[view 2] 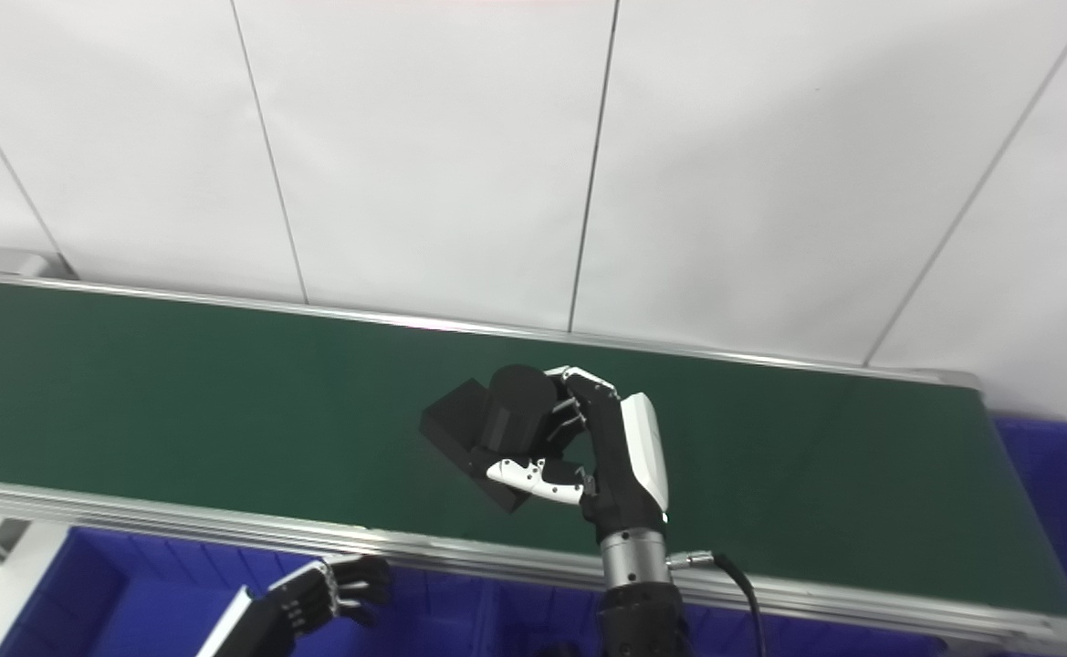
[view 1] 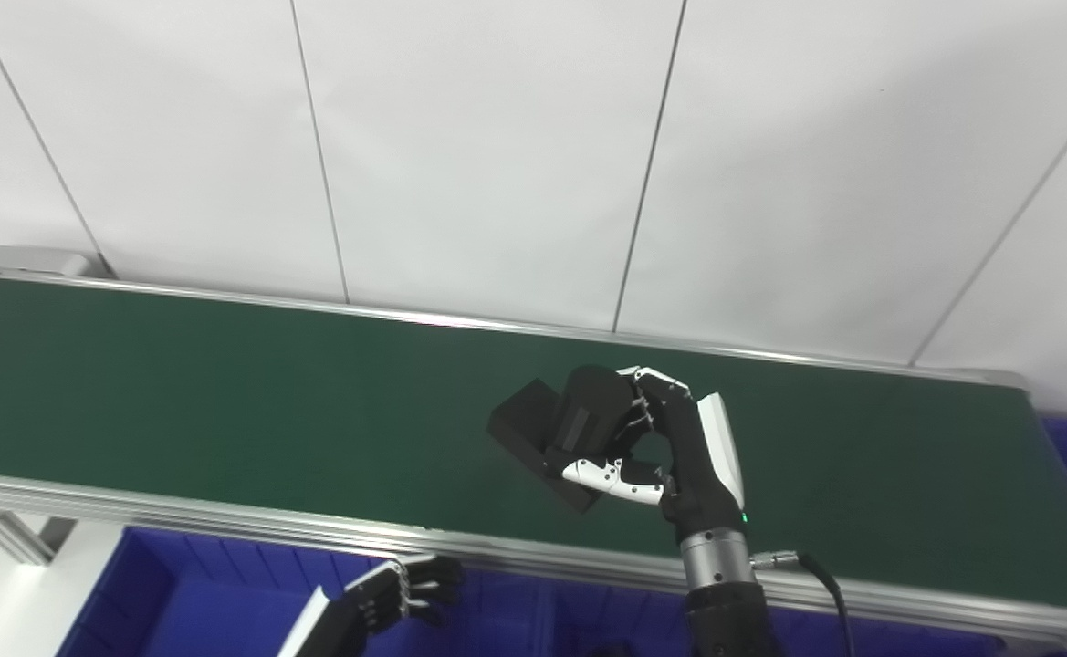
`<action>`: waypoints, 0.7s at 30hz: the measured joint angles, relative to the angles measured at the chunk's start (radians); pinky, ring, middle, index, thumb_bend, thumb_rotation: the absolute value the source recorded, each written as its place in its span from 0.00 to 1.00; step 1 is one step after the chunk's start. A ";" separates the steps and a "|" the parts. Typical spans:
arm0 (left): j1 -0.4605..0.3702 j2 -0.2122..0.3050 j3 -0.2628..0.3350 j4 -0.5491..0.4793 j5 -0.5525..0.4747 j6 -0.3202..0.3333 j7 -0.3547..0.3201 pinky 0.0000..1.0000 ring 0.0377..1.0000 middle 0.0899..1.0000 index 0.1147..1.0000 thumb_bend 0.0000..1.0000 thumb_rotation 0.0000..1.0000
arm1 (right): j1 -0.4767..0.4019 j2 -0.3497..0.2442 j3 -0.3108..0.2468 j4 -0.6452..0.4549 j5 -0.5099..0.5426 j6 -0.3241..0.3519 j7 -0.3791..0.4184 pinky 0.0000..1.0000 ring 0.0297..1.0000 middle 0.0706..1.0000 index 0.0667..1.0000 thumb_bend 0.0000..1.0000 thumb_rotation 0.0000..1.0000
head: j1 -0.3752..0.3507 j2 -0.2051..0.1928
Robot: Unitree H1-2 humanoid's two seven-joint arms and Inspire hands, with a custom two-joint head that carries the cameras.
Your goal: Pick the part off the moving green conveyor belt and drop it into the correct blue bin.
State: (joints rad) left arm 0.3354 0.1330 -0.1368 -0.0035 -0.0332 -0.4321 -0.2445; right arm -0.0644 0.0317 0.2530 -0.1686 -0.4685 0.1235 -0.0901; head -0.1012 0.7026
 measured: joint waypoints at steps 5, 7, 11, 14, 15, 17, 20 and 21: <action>0.000 0.009 0.003 -0.017 -0.017 0.000 -0.003 0.59 0.67 0.71 0.71 0.94 0.12 | 0.077 -0.033 -0.026 -0.078 0.000 0.037 0.035 0.33 0.38 0.51 0.46 0.51 0.00 | -0.028 0.029; -0.001 0.014 0.006 -0.020 -0.018 0.000 -0.003 0.59 0.67 0.71 0.71 0.94 0.13 | 0.094 -0.041 -0.035 -0.106 0.001 0.038 0.045 0.33 0.36 0.48 0.51 0.50 0.00 | -0.037 0.046; -0.001 0.025 0.009 -0.022 -0.019 0.000 -0.007 0.60 0.68 0.72 0.72 0.92 0.13 | 0.125 -0.050 -0.042 -0.151 0.007 0.040 0.066 0.33 0.35 0.46 0.55 0.50 0.00 | -0.048 0.061; 0.000 0.036 0.011 -0.031 -0.029 0.000 -0.010 0.60 0.69 0.72 0.72 0.92 0.13 | 0.163 -0.077 -0.045 -0.189 0.009 0.041 0.091 0.34 0.35 0.46 0.55 0.50 0.00 | -0.072 0.103; 0.000 0.038 0.013 -0.037 -0.036 0.000 -0.010 0.61 0.69 0.72 0.72 0.92 0.13 | 0.174 -0.089 -0.048 -0.196 0.008 0.042 0.101 0.34 0.36 0.46 0.55 0.50 0.00 | -0.072 0.103; -0.002 0.043 0.015 -0.047 -0.038 0.000 -0.010 0.61 0.68 0.72 0.73 0.91 0.14 | 0.188 -0.110 -0.054 -0.205 0.004 0.063 0.122 0.34 0.36 0.46 0.55 0.50 0.00 | -0.075 0.110; -0.007 0.049 0.016 -0.053 -0.035 0.005 -0.010 0.63 0.69 0.73 0.73 0.91 0.15 | 0.213 -0.152 -0.062 -0.239 -0.002 0.085 0.168 0.36 0.36 0.46 0.55 0.50 0.00 | -0.081 0.129; -0.007 0.049 0.016 -0.054 -0.035 0.005 -0.010 0.63 0.69 0.74 0.73 0.91 0.15 | 0.216 -0.159 -0.062 -0.242 -0.003 0.086 0.176 0.36 0.36 0.46 0.55 0.50 0.00 | -0.081 0.129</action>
State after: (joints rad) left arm 0.3280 0.1823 -0.1210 -0.0574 -0.0678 -0.4268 -0.2548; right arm 0.1516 -0.1277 0.1911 -0.4109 -0.4711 0.2096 0.0858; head -0.1825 0.8314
